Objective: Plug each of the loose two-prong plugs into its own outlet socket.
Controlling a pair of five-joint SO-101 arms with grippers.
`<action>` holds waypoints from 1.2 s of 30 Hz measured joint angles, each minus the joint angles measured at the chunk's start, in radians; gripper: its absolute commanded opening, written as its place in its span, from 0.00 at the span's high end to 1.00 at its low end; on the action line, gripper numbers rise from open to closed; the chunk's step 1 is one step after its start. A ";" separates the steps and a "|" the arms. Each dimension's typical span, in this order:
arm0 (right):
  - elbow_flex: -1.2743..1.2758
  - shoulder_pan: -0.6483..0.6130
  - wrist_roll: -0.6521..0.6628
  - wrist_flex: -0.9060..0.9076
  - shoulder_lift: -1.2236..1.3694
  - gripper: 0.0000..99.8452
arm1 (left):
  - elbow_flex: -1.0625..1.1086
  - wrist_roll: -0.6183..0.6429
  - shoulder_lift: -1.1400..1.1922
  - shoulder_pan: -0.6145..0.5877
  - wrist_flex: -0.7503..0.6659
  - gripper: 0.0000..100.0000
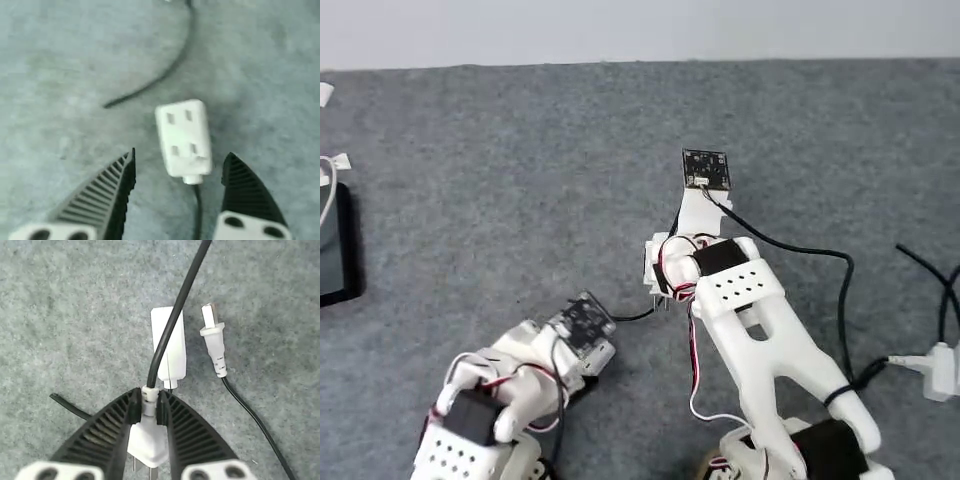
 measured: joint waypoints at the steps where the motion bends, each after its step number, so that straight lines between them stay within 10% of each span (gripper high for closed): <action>1: 0.000 0.000 0.000 0.000 0.000 0.99 | 0.000 0.000 0.026 0.020 0.000 0.78; 22: 0.000 0.000 0.000 0.000 0.000 0.99 | -0.058 0.106 0.667 0.048 -0.376 0.79; 28: 0.000 0.000 0.000 0.000 0.000 0.99 | -0.150 0.149 0.879 0.054 -0.404 0.99; 36: 0.000 0.002 0.000 0.000 0.000 0.99 | -0.206 0.196 0.937 0.060 -0.407 0.99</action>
